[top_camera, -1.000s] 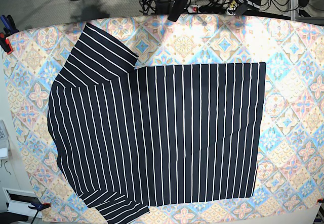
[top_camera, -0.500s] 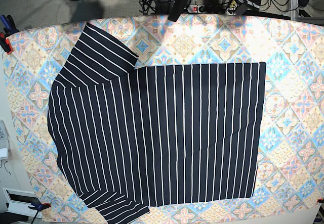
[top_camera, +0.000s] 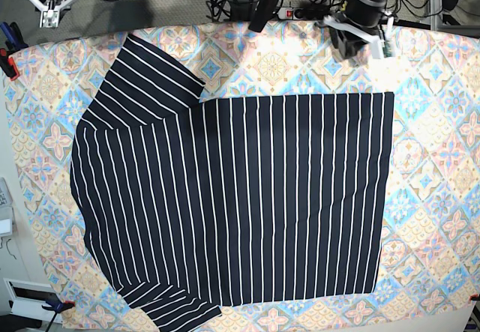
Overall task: Fold the T-shirt properly
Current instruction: 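Move both grippers down to the corners of the striped shirt's edge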
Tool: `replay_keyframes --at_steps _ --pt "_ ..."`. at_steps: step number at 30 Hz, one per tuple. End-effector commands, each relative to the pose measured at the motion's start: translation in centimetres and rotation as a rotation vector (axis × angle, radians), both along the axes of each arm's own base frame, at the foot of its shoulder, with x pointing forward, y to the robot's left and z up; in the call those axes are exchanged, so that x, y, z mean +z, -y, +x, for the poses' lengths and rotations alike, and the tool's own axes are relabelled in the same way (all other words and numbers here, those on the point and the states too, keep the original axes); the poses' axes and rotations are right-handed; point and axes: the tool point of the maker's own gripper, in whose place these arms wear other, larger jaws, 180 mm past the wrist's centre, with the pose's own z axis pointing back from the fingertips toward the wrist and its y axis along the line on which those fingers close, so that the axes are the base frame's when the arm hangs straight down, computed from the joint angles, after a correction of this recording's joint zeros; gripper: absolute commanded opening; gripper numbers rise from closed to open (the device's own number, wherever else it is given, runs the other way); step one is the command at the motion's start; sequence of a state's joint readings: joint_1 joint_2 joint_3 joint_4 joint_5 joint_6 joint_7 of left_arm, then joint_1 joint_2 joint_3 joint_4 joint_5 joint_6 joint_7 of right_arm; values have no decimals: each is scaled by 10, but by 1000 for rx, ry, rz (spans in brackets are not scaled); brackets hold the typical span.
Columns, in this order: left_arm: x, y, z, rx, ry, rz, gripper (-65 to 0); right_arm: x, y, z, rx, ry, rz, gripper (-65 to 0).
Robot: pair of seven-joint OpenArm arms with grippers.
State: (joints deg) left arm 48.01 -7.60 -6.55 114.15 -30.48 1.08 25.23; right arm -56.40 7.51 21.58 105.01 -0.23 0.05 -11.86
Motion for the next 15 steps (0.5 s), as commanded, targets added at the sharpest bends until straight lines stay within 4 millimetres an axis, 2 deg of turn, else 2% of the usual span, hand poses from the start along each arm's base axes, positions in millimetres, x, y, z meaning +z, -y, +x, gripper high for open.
replay_keyframes --at_steps 1,5,9,13,15 --pt "10 -4 10 19 41 -26 -650 9 2 2 15 15 -21 -650" --pt "24 -33 37 146 80 -147 -649 11 1 6 17 24 -21 -650" --pt "29 -58 53 262 94 -270 -648 11 1 6 17 25 -20 -650" --pt "19 -77 56 358 67 -374 -622 11 1 6 17 25 -20 -650" --pt "12 -81 57 396 54 -437 -570 11 1 7 17 27 -20 -650"
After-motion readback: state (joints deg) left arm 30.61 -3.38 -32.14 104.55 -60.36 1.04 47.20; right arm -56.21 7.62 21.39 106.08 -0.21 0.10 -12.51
